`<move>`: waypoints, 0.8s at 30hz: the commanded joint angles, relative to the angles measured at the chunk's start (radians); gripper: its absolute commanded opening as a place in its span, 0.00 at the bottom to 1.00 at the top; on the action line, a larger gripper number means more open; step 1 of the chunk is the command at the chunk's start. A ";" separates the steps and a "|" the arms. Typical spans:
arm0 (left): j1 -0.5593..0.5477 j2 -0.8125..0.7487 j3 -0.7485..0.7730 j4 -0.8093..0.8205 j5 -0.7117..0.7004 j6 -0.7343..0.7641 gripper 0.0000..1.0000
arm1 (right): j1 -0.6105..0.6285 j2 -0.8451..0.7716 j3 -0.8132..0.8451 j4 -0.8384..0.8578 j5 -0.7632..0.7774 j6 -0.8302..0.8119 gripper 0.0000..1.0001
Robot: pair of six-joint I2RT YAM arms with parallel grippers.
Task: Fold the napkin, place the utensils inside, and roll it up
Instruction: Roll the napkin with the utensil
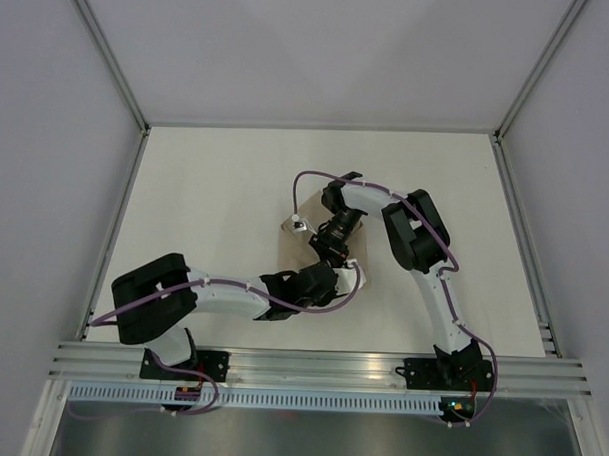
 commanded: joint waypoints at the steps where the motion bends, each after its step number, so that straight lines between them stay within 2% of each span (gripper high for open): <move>1: 0.002 0.049 0.053 -0.004 0.026 0.046 0.53 | -0.003 0.076 -0.015 0.116 0.168 -0.042 0.22; 11: 0.079 0.119 0.059 -0.011 0.032 -0.005 0.53 | -0.009 0.080 -0.019 0.119 0.176 -0.039 0.22; 14: 0.090 0.150 0.081 -0.043 0.089 -0.016 0.49 | -0.014 0.079 -0.022 0.119 0.173 -0.039 0.21; 17: 0.099 0.167 0.093 -0.084 0.151 -0.029 0.32 | -0.015 0.076 -0.024 0.117 0.176 -0.040 0.22; 18: 0.107 0.172 0.096 -0.095 0.173 -0.034 0.24 | -0.017 0.074 -0.024 0.117 0.176 -0.042 0.21; 24: 0.143 0.225 0.148 -0.214 0.337 -0.060 0.05 | -0.020 0.061 -0.026 0.113 0.159 -0.043 0.27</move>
